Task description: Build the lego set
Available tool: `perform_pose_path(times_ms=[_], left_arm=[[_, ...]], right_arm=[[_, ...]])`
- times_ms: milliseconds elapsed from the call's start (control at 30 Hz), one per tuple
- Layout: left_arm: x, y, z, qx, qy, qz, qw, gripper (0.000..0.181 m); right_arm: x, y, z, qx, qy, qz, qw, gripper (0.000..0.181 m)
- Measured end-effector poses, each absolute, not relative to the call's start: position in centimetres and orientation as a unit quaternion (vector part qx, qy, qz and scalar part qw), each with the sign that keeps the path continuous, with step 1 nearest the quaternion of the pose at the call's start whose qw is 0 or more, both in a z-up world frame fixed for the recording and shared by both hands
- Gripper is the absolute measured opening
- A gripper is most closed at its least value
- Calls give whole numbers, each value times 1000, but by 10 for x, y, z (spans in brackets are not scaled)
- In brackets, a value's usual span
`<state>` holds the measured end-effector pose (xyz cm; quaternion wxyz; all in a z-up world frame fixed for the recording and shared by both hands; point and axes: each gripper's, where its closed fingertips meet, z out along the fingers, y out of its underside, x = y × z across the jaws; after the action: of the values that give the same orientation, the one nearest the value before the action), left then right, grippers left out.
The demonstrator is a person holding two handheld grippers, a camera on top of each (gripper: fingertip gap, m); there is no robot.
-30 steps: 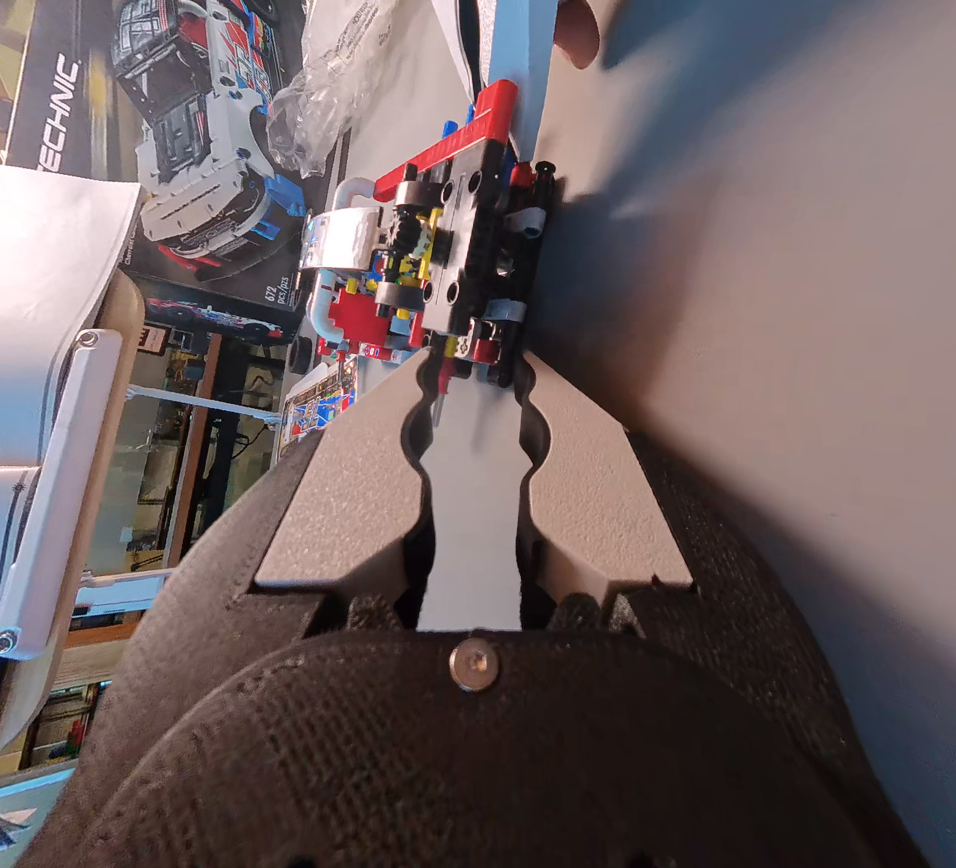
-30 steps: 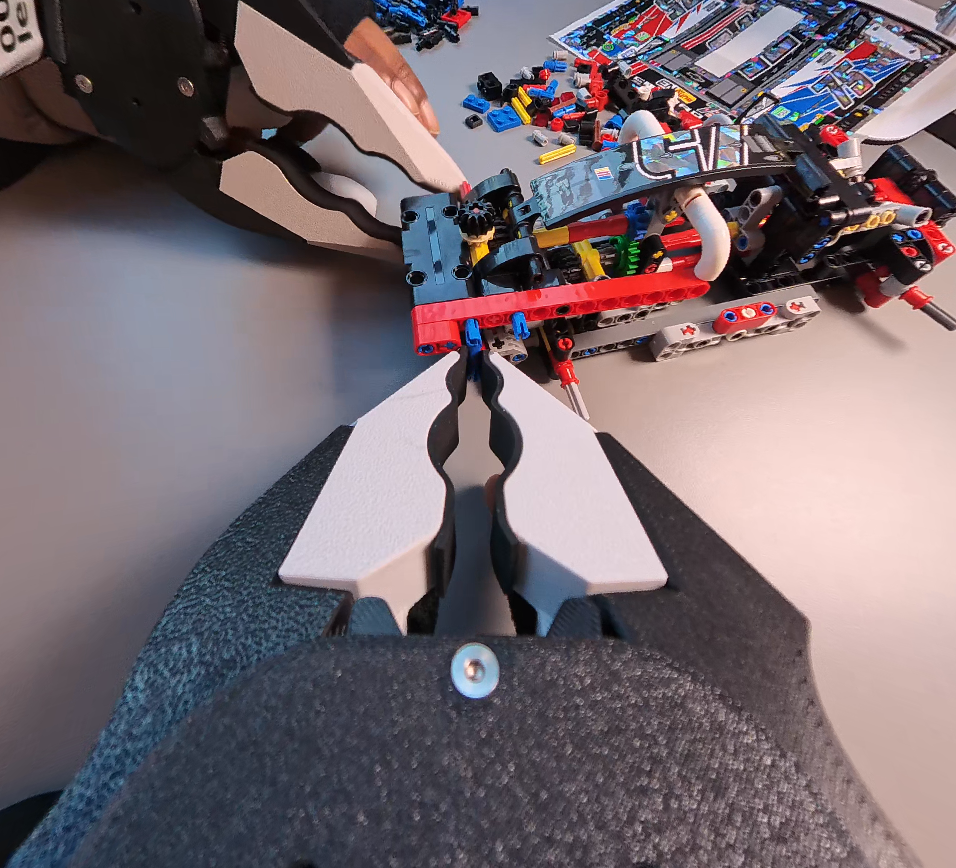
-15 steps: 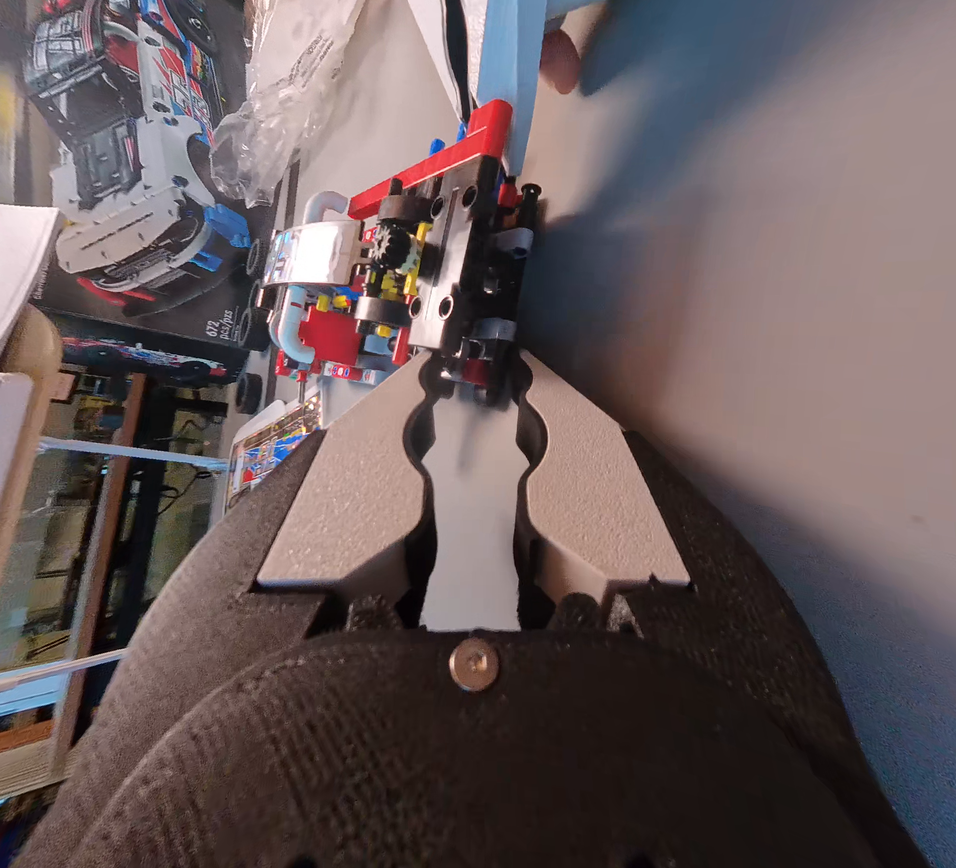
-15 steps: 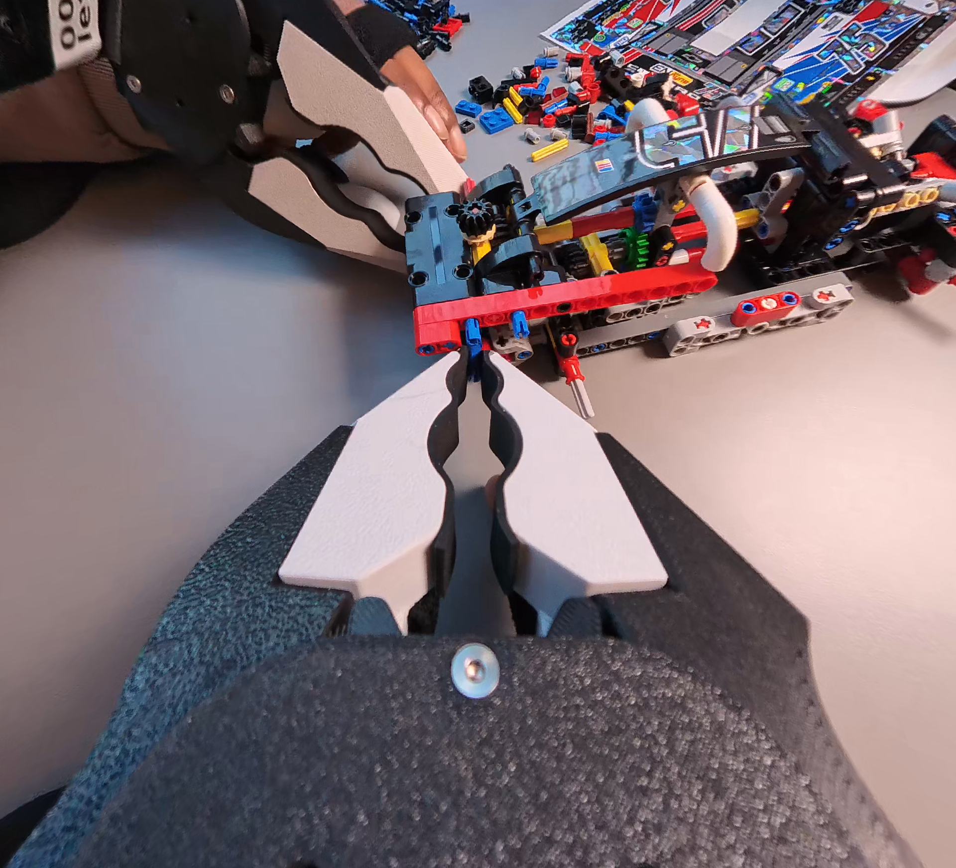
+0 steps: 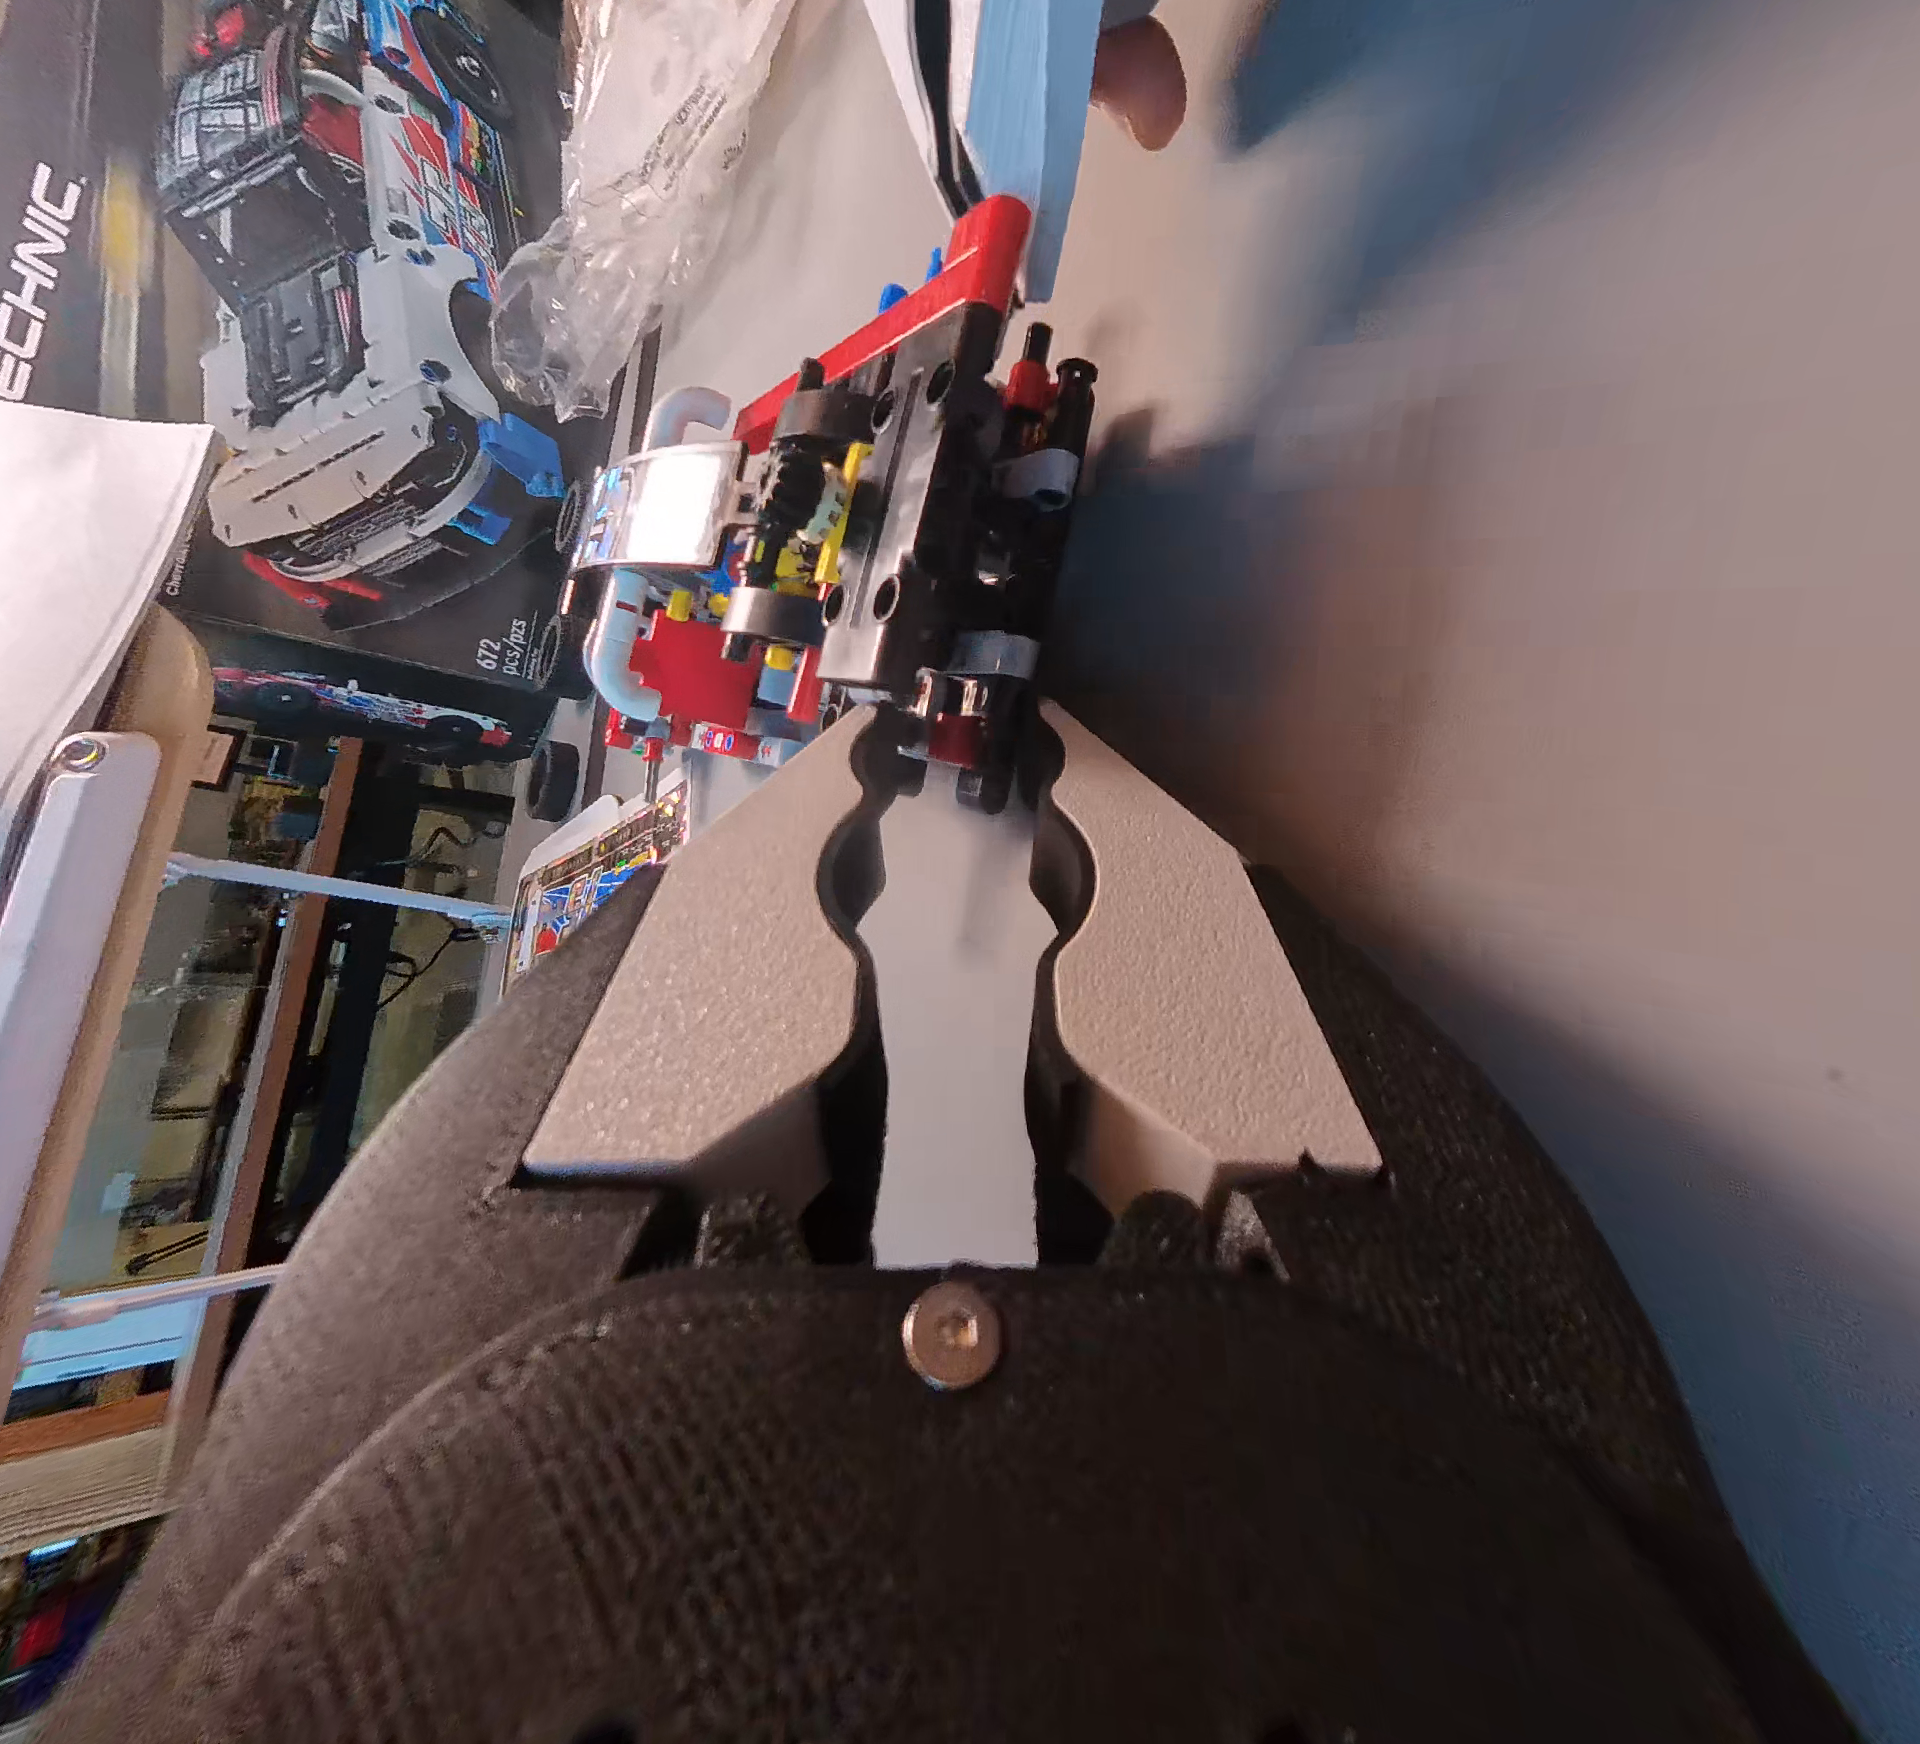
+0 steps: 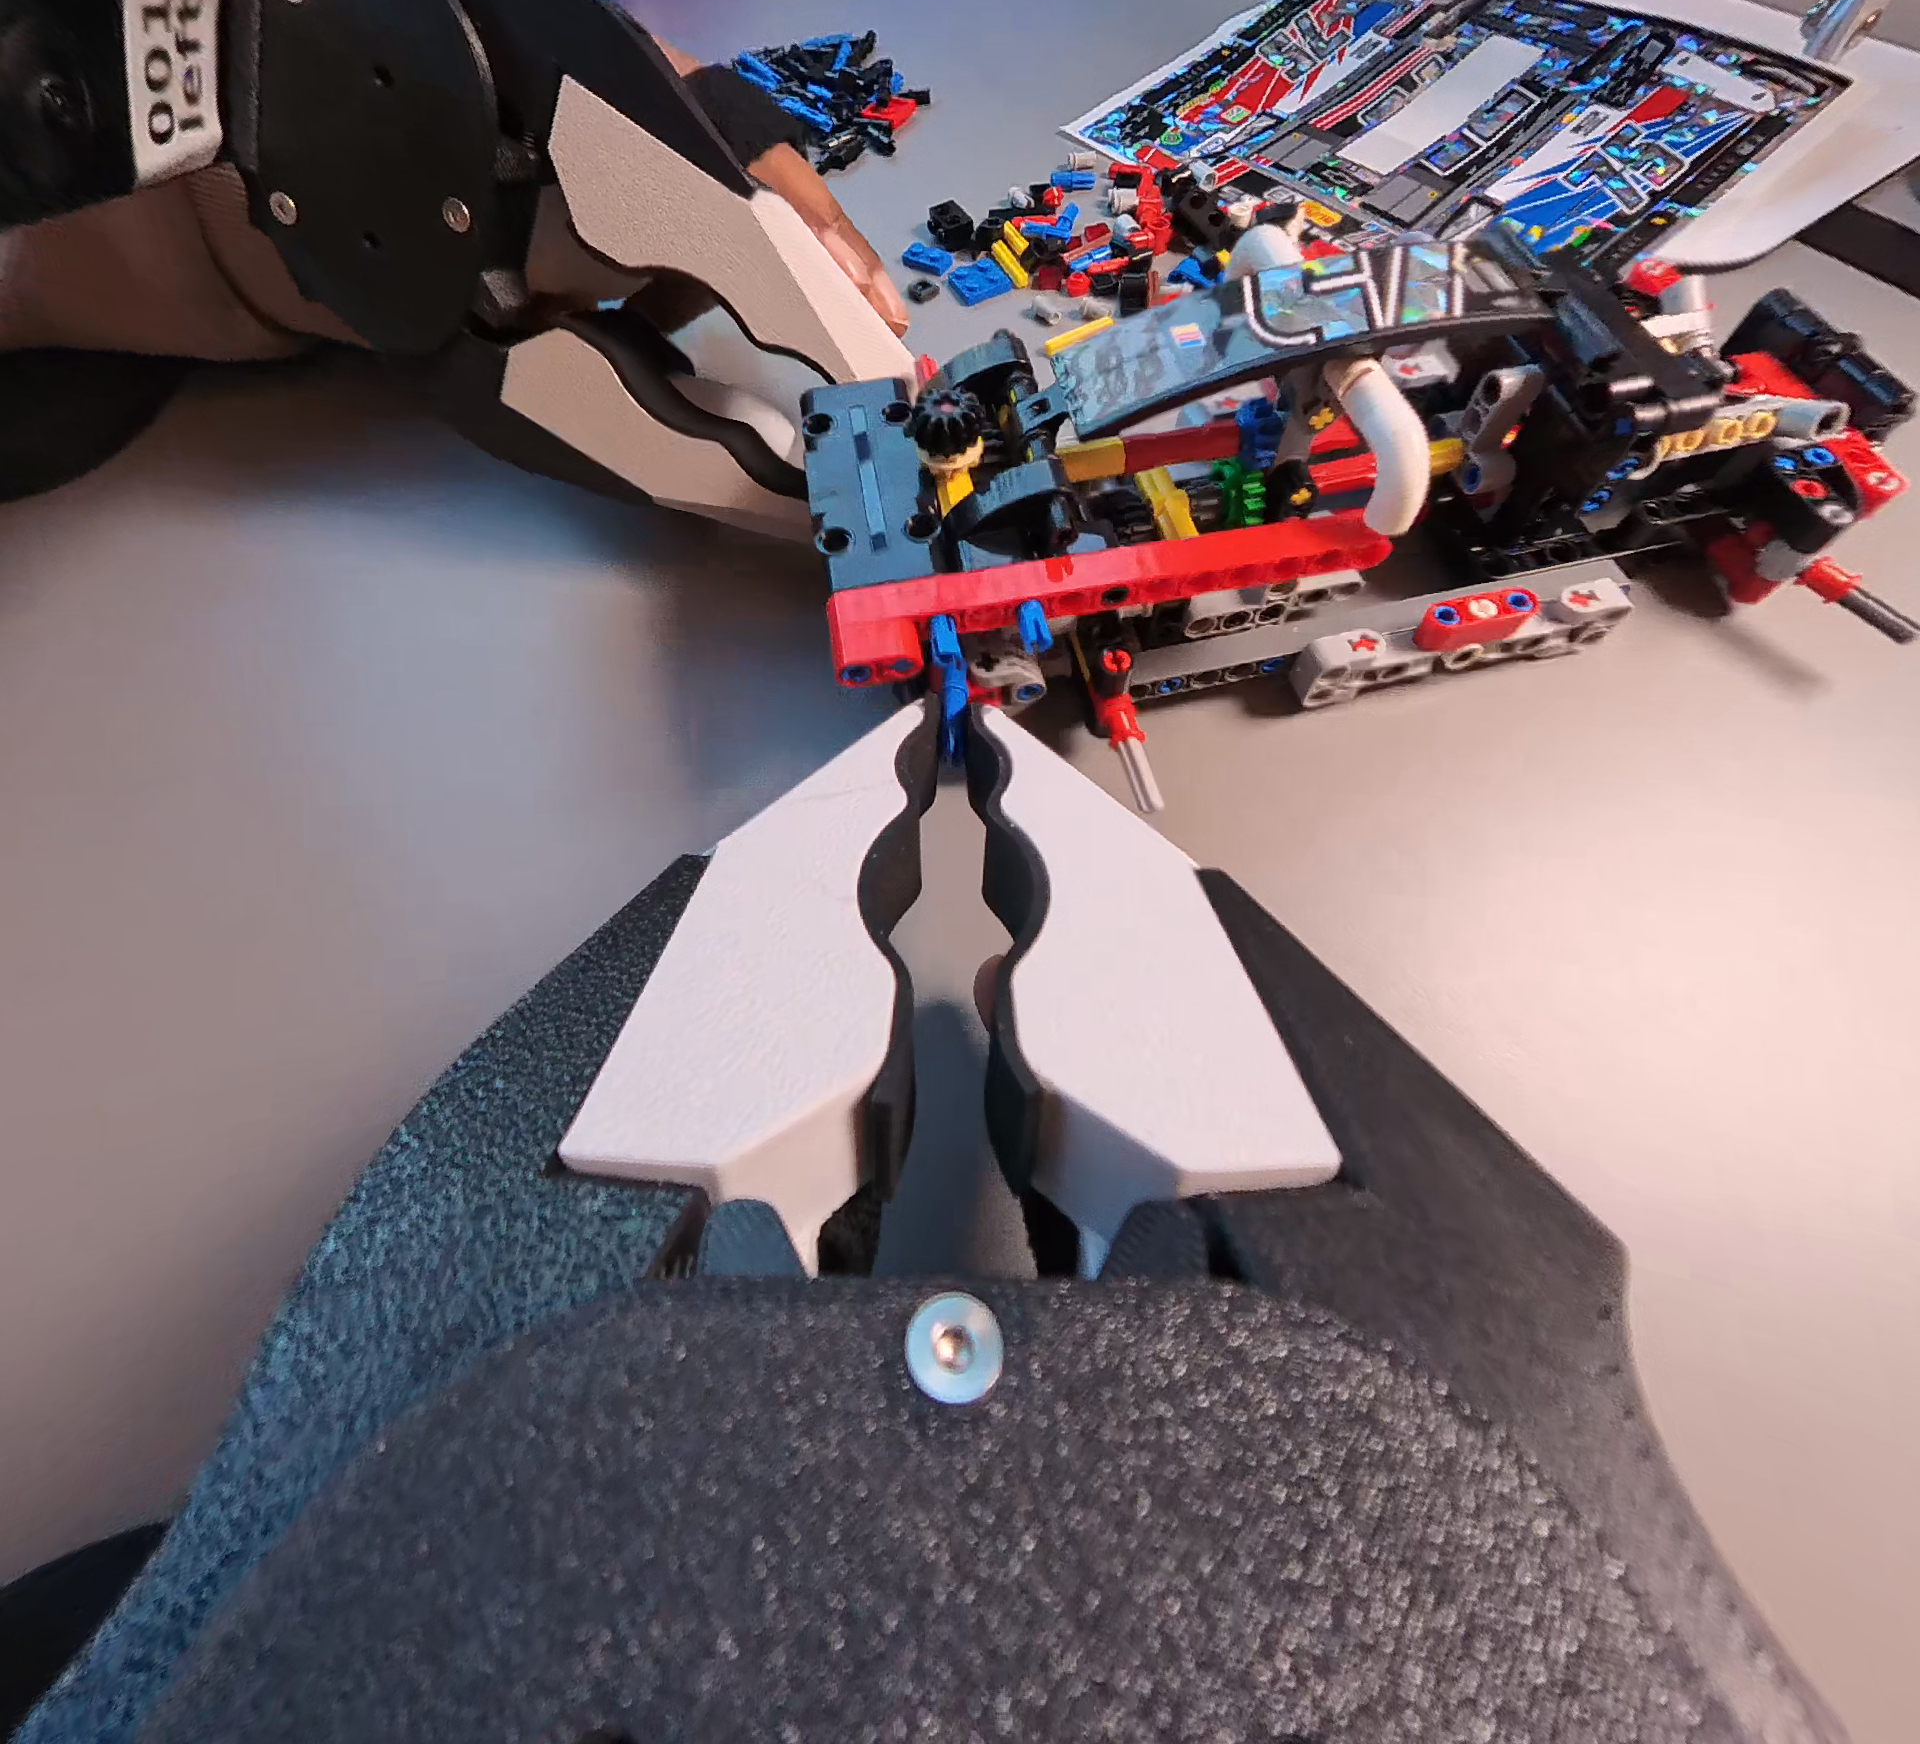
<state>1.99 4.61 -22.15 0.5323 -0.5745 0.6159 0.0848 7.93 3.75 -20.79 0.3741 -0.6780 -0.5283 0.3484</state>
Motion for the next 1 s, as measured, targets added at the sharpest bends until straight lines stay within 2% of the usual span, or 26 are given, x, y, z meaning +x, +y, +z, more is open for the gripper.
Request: perform_pose_path(times_ms=[333,600,1000], left_arm=[[7,27,-169,-633,483,-81,599,21],[-2,12,-162,-641,453,-120,607,21],[4,13,-167,-630,480,-90,604,21]], right_arm=[[79,31,-141,-615,-486,431,447,1],[63,17,-143,-597,-593,367,397,2],[64,8,-158,-603,-609,375,353,1]])
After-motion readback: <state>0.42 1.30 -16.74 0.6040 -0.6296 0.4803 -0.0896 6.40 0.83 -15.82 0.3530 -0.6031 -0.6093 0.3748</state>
